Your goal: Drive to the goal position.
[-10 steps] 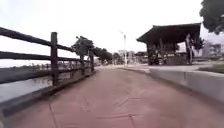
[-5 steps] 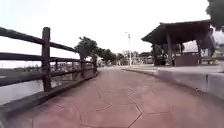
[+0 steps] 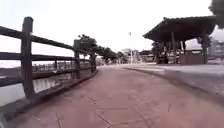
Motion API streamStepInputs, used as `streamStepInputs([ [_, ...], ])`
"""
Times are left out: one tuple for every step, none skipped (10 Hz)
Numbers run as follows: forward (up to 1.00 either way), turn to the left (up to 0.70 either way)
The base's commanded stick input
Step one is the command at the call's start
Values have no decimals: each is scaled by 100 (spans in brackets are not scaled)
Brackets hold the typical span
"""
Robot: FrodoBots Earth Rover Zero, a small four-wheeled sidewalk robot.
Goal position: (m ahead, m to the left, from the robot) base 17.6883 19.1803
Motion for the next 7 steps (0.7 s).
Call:
streamStepInputs([
  [100,0],
  [100,0],
  [100,21],
  [100,39],
  [100,0],
  [100,0],
  [100,0],
])
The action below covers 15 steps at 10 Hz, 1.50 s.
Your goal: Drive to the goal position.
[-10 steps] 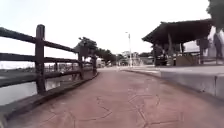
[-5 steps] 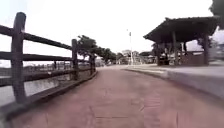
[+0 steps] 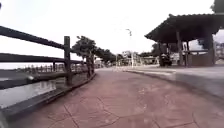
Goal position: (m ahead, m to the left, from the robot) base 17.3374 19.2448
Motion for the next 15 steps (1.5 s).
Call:
streamStepInputs([
  [100,0],
  [100,22],
  [100,5],
  [100,0],
  [100,0],
  [100,0],
  [100,0],
  [100,0],
  [100,0],
  [100,0],
  [100,0],
  [100,0],
  [100,0],
  [100,0],
  [100,0],
])
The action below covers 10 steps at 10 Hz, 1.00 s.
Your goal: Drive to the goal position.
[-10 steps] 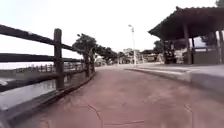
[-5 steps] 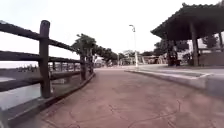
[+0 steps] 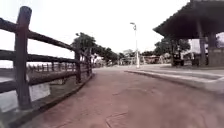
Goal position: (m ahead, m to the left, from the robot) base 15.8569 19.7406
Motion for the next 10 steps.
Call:
streamStepInputs([
  [100,0],
  [100,0],
  [100,0],
  [100,0],
  [100,0],
  [100,0],
  [100,0],
  [100,0],
  [100,0],
  [100,0],
])
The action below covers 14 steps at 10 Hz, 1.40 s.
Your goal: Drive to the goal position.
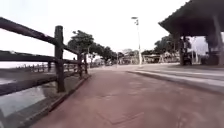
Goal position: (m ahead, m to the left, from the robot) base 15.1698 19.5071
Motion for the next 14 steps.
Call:
streamStepInputs([
  [100,0],
  [100,5],
  [100,33],
  [100,10],
  [100,0],
  [100,0],
  [100,0],
  [100,7],
  [100,27],
  [100,30],
  [100,5],
  [100,0],
  [100,0],
  [100,0],
])
